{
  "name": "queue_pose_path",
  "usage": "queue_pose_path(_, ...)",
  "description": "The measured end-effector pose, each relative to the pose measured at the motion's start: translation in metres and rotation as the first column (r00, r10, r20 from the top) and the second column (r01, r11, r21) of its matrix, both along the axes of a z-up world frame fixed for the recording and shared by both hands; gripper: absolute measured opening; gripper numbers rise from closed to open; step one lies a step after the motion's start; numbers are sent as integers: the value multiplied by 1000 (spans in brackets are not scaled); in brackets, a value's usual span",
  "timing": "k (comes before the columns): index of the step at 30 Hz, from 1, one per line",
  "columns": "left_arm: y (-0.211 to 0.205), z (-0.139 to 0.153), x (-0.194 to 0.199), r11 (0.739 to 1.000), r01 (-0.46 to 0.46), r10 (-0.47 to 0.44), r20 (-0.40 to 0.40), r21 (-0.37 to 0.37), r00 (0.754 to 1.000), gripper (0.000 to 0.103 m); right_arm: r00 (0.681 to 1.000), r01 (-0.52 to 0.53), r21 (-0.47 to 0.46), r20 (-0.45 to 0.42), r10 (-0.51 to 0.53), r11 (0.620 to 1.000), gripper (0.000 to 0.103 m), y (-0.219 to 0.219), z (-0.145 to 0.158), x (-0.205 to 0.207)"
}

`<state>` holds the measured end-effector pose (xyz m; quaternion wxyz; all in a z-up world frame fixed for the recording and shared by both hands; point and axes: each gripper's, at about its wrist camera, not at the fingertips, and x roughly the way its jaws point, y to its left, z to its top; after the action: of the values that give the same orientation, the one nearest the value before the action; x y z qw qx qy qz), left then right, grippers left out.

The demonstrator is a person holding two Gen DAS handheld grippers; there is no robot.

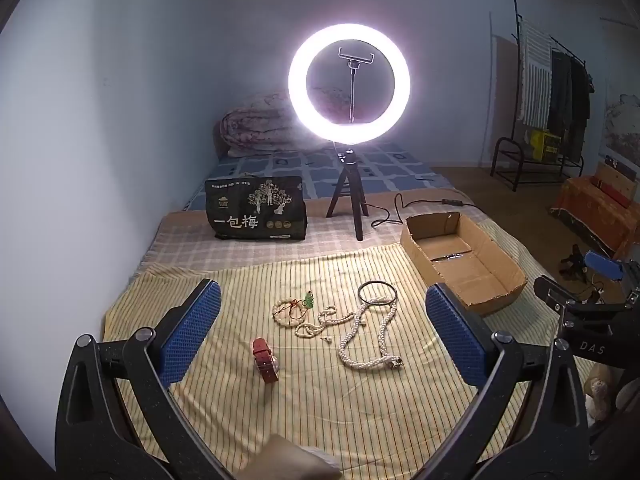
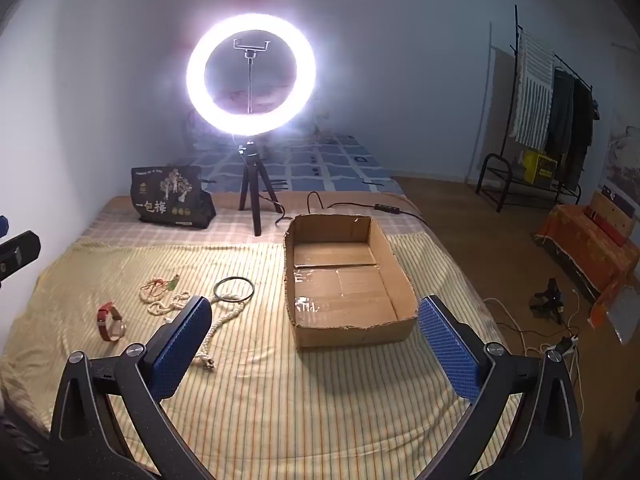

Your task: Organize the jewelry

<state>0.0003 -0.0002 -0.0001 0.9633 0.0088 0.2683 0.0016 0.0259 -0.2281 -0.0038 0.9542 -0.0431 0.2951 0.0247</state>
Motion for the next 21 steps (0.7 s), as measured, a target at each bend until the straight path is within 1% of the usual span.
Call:
queue_pose_path(2, 0, 0, 0, 1000, 0, 0, 12, -1, 1000, 103, 1000, -1, -4, 9, 1, 1000, 102, 1, -1, 0)
queue_pose_path(6, 0, 0, 0, 1000, -1, 1, 12, 1, 1000, 103, 1000, -4, 1, 3, 4, 1000, 102, 2, -3, 2)
queue_pose_path(10, 2, -1, 3, 1000, -8, 8, 12, 2, 1000, 103, 1000, -1, -2, 6, 1, 1000, 102, -2, 3, -3)
queue_pose_path(14, 4, 0, 7, 1000, -12, 12, 13, 3, 1000, 103, 1000, 2, -11, -5, -2, 1000, 102, 1, -1, 1)
queue_pose_path(21, 5, 0, 2, 1000, -10, 10, 24, 5, 1000, 103, 1000, 2, -17, -8, -2, 1000, 102, 1, -2, 2)
